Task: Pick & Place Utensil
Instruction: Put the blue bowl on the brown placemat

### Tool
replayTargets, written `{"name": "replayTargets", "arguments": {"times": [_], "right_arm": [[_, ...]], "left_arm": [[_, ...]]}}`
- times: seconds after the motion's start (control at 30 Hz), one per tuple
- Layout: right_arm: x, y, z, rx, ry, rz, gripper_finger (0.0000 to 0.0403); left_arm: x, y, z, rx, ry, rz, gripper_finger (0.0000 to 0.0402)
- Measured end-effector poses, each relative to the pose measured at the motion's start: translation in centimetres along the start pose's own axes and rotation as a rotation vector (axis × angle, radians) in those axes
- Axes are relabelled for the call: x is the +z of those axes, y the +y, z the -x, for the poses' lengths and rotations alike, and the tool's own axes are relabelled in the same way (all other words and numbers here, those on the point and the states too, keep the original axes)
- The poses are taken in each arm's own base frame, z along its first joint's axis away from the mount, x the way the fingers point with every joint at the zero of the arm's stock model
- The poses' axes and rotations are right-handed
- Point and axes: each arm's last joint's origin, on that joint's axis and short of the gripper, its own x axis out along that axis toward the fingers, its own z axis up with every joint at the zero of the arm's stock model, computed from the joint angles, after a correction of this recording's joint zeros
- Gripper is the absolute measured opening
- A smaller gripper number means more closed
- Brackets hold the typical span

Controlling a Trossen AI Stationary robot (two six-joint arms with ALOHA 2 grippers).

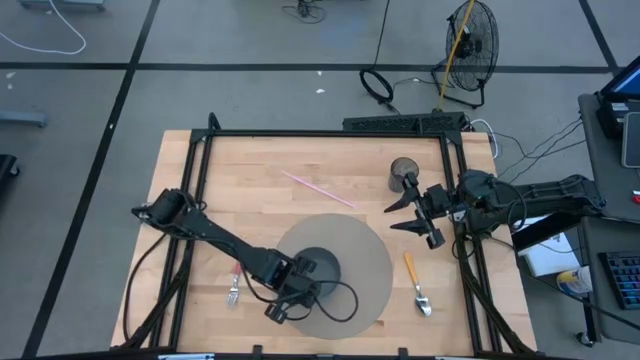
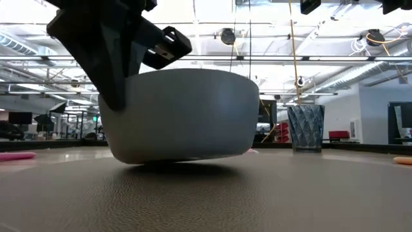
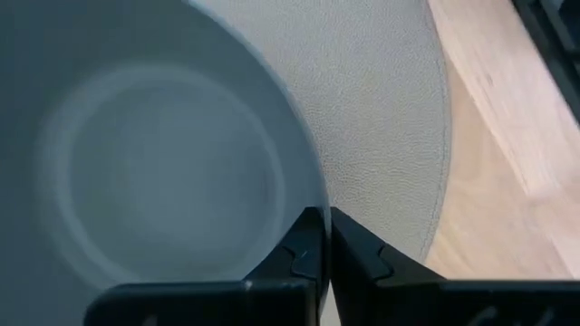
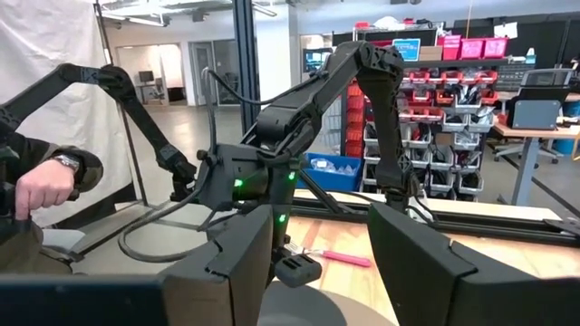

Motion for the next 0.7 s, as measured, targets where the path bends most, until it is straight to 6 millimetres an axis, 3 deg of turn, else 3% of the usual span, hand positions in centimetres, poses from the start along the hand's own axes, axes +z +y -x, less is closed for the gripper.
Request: {"name": "replayTargets", "arguments": {"times": [0.47,0.7], "right_arm": [[0.0,0.0,0.0,0.0,0.001,0.0,0.018],[-0.1,0.0,0.0,-0.001,0.005,-0.001,0.018]], "left_arm": [[-0.1,0.1,0.1,0.032,0.01,0.003,0.0086],[0.1,0.8,2.3,0.071,-0.046,0.016,0.0146]]}}
